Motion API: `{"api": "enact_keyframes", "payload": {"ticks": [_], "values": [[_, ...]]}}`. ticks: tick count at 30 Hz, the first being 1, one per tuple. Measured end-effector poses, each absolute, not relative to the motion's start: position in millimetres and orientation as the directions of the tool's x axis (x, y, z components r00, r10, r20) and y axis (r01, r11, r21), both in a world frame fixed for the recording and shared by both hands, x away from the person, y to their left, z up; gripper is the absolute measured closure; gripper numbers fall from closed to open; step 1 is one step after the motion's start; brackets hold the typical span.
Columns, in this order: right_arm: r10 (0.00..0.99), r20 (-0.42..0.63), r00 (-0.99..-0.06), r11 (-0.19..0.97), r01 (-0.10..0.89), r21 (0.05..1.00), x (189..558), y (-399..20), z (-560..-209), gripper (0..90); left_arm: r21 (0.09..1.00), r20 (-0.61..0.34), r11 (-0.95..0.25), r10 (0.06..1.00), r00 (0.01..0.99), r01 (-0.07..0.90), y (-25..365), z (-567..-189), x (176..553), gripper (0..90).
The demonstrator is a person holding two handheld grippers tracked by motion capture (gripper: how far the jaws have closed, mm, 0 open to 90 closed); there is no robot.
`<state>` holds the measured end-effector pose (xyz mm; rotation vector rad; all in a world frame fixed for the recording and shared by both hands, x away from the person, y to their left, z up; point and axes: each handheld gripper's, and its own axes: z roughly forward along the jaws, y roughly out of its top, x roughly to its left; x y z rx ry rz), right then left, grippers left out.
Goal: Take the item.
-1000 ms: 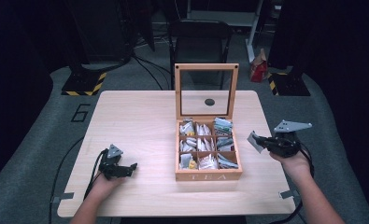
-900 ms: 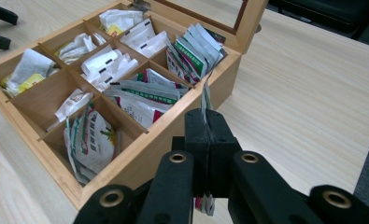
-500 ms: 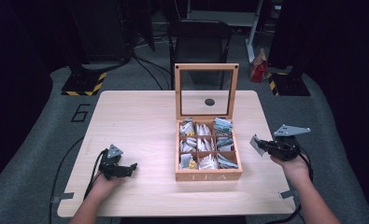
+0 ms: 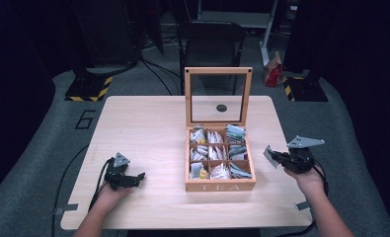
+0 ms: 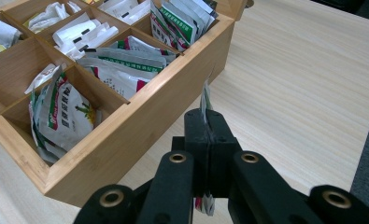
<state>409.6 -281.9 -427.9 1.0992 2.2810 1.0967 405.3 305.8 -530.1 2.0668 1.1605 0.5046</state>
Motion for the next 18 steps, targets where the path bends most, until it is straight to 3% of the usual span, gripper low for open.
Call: {"api": "enact_keyframes", "payload": {"ticks": [18], "values": [[0.795, -0.009, -0.607, 0.389, 0.498, 0.775, 409, -280, -446, 89.3, 0.735, -0.003, -0.353, 0.852, 0.523, 0.579, 306, -530, 405, 9.4]]}}
